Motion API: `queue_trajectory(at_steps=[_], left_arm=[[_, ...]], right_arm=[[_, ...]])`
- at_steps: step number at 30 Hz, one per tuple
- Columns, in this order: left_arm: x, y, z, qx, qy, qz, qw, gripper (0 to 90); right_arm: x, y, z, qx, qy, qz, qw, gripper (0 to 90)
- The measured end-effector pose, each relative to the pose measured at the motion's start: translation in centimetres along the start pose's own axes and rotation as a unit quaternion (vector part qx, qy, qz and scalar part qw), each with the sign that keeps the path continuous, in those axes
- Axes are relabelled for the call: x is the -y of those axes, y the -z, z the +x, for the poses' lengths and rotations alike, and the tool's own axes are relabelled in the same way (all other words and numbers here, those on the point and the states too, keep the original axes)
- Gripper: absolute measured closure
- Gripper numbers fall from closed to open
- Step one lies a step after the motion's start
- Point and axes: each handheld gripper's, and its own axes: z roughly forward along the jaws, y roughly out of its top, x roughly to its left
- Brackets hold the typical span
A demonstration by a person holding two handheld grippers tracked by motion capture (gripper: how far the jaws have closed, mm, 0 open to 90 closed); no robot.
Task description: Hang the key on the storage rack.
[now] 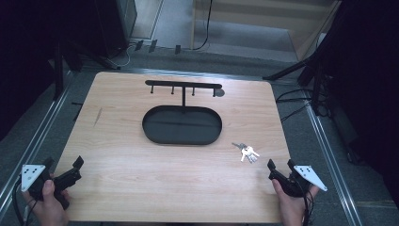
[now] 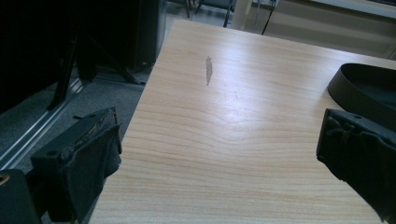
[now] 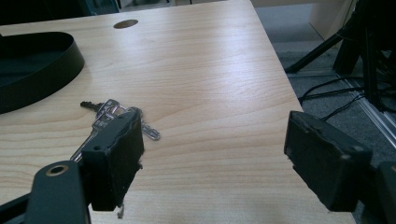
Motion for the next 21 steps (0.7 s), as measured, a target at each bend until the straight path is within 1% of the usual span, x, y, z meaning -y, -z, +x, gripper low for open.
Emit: queue_trajectory(at_steps=[5,6,7,8,9,10,13,16,21], left_arm=[[-0.01,-0.05,-0.08,-0.001,-0.005,0.002,1.0000,0.4],[-0.01,-0.05,-0.09,-0.001,-0.005,0.002,1.0000,0.4],[-0.01,-0.03,-0.06,-0.001,-0.004,0.002,1.0000,0.4],[-0.01,-0.03,-0.06,-0.001,-0.004,0.002,1.0000,0.4],[-0.01,-0.04,-0.01,0.001,-0.001,0.002,1.0000,0.4],[-0.01,-0.04,-0.01,0.001,-0.001,0.002,1.0000,0.4],[-0.01,-0.02,-0.05,0.000,-0.003,0.002,1.0000,0.4],[0.00,-0.02,-0.09,0.000,-0.005,0.001,1.0000,0.4],[0.04,0.06,0.01,0.002,0.002,-0.002,1.0000,0.4]], right_arm=[[-0.01,0.01,-0.02,-0.002,-0.005,0.001,1.0000,20.1],[-0.03,-0.07,-0.03,-0.005,-0.002,0.003,1.0000,20.2],[-0.04,-0.13,0.01,-0.004,0.001,0.005,1.0000,22.1],[-0.04,-0.13,0.01,-0.004,0.001,0.005,1.0000,22.1],[-0.06,-0.19,0.03,-0.010,0.002,0.008,0.9999,28.3],[-0.06,-0.21,0.07,-0.014,0.003,0.008,0.9999,29.6],[-0.08,-0.27,0.24,-0.008,0.008,0.011,0.9999,31.1],[-0.11,-0.34,0.26,-0.012,0.009,0.017,0.9998,30.8],[-0.20,-0.60,0.53,-0.008,0.020,0.029,0.9993,33.6]])
